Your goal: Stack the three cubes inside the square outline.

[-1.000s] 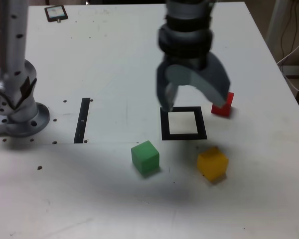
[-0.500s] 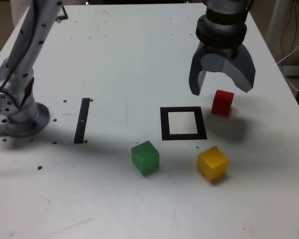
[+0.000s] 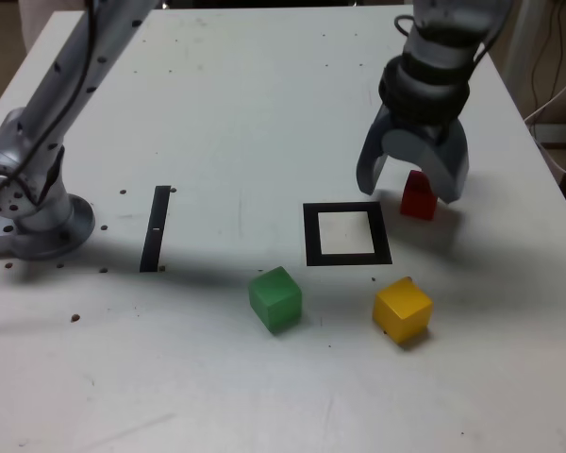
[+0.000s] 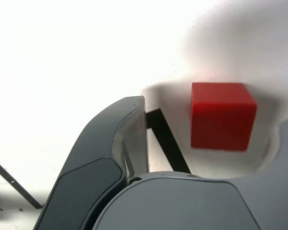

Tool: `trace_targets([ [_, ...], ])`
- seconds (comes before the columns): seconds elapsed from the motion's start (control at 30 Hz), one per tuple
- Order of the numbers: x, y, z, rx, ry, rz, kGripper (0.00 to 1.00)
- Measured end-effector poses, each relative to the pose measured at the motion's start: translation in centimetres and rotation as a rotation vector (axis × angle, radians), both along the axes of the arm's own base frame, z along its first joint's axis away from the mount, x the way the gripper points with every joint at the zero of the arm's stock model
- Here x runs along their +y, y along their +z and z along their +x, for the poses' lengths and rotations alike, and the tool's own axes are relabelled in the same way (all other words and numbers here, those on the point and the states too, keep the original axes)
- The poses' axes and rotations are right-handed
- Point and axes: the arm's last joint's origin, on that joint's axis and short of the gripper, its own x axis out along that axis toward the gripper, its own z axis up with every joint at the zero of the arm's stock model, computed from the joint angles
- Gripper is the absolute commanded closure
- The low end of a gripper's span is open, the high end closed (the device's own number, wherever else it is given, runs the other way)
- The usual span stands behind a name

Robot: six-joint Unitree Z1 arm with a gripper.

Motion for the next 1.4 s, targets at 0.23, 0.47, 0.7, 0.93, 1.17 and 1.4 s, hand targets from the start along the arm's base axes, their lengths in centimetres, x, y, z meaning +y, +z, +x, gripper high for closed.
trace_targets([
  [0.23,0.0,-1.0,1.2,-0.004,-0.006,-0.005,0.38],
  [0.47,-0.1,-1.0,1.6,-0.017,-0.008,-0.024,0.56],
  [0.7,-0.2,-1.4,1.9,-0.027,-0.008,-0.029,0.64],
  [0.93,-0.2,-1.4,2.1,-0.045,-0.008,-0.029,0.69],
  [1.17,-0.1,0.0,0.6,-0.083,0.016,-0.019,0.71],
  [1.4,0.0,1.8,-4.3,-0.102,0.131,0.003,0.71],
])
